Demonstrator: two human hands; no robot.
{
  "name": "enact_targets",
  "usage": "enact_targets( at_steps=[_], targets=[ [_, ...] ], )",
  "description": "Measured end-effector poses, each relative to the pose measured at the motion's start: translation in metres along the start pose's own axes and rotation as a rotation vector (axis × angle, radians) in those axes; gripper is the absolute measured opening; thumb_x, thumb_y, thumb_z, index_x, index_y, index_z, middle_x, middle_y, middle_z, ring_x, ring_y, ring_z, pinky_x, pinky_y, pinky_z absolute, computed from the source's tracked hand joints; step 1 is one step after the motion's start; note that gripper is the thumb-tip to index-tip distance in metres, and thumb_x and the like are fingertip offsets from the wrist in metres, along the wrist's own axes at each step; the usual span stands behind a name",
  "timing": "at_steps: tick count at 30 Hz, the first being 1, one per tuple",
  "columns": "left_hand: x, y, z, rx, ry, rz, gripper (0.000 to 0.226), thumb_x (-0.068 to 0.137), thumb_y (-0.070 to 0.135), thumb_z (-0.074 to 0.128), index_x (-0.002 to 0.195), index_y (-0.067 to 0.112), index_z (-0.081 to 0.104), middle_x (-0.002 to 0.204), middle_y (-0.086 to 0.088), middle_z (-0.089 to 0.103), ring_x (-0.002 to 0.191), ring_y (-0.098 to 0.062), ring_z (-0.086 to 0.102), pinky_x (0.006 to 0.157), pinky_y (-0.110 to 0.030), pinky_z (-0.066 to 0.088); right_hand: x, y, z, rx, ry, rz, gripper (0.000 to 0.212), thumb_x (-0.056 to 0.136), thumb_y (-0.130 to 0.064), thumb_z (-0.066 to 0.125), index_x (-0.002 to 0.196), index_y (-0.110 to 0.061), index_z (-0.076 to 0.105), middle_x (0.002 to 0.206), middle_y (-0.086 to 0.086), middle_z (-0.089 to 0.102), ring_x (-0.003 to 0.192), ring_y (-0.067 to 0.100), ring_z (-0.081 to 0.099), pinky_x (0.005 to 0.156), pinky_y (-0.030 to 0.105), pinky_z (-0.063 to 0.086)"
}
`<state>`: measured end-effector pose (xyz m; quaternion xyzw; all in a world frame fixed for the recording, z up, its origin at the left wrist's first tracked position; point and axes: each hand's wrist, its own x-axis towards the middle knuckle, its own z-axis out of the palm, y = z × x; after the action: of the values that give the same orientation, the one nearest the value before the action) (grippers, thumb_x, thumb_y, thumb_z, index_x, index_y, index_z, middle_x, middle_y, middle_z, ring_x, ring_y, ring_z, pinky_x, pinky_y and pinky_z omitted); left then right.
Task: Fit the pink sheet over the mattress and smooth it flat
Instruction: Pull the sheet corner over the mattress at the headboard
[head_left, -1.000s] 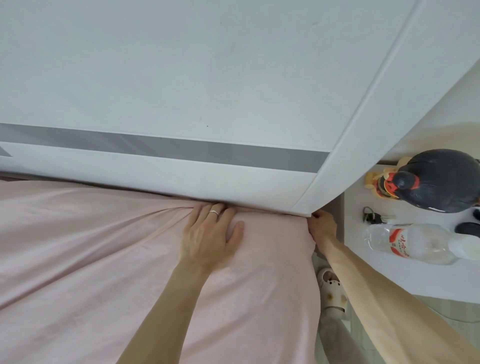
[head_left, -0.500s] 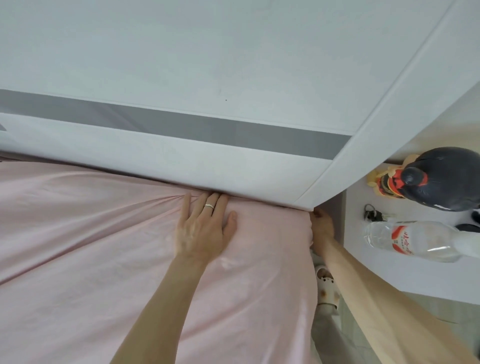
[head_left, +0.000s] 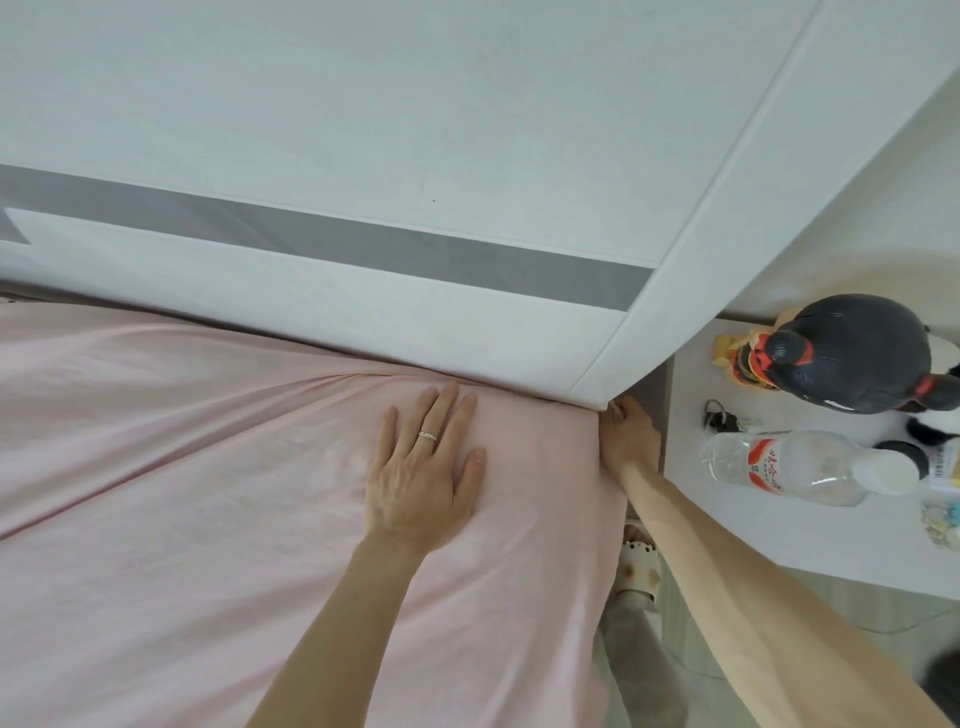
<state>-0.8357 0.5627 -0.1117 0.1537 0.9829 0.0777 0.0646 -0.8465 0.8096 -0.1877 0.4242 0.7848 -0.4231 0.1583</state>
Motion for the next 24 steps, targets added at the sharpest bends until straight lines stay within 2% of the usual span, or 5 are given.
enact_targets(
  at_steps=[6,11,15,18,24],
  targets=[
    [0.001,0.000,0.011,0.014,0.028,0.010,0.058,0.096,0.045,0.035,0.150,0.025,0.039,0.157,0.003,0.035,0.146,-0.017,0.030,0.120,-0.048,0.016,0.024,-0.004,0.009,-0.106,-0.065,0.033,0.021,0.098,-0.023,0.039,0.090,-0.016,0.057,0.090,0.005,0.058,0.084,0.027,0.054,0.075,0.035,0.048],
    [-0.013,0.015,0.010,0.034,0.083,-0.072,0.054,0.098,0.043,0.038,0.149,0.027,0.040,0.159,-0.003,0.032,0.147,-0.024,0.029,0.118,-0.054,0.015,0.018,-0.005,0.009,-0.045,-0.045,0.115,0.025,0.097,-0.026,0.040,0.108,-0.013,0.058,0.108,0.013,0.064,0.086,0.026,0.052,0.072,0.032,0.043],
    [-0.058,0.026,0.012,-0.040,0.058,-0.128,0.056,0.099,0.042,0.038,0.152,0.029,0.033,0.163,-0.002,0.021,0.150,-0.024,0.017,0.119,-0.056,0.014,-0.019,-0.002,-0.004,0.180,-0.080,0.255,0.063,0.092,-0.050,0.043,0.145,-0.018,0.034,0.134,0.010,0.054,0.111,0.031,0.055,0.086,0.038,0.046],
    [-0.108,0.040,0.013,-0.076,0.017,-0.218,0.057,0.099,0.043,0.036,0.154,0.033,0.027,0.164,0.001,0.015,0.152,-0.023,0.012,0.119,-0.056,0.014,-0.054,0.012,-0.014,0.217,-0.146,0.185,0.083,0.080,-0.070,0.034,0.150,-0.026,0.028,0.148,0.002,0.044,0.130,0.029,0.046,0.105,0.052,0.042],
    [-0.237,0.087,0.021,-0.159,-0.071,-0.513,0.061,0.095,0.051,0.037,0.154,0.038,0.024,0.165,0.007,0.012,0.152,-0.018,0.012,0.116,-0.055,0.018,-0.161,0.051,-0.030,0.214,-0.422,0.129,0.057,0.100,-0.052,0.038,0.149,-0.021,0.033,0.143,-0.006,0.046,0.122,0.016,0.047,0.098,0.034,0.038]
  ],
)
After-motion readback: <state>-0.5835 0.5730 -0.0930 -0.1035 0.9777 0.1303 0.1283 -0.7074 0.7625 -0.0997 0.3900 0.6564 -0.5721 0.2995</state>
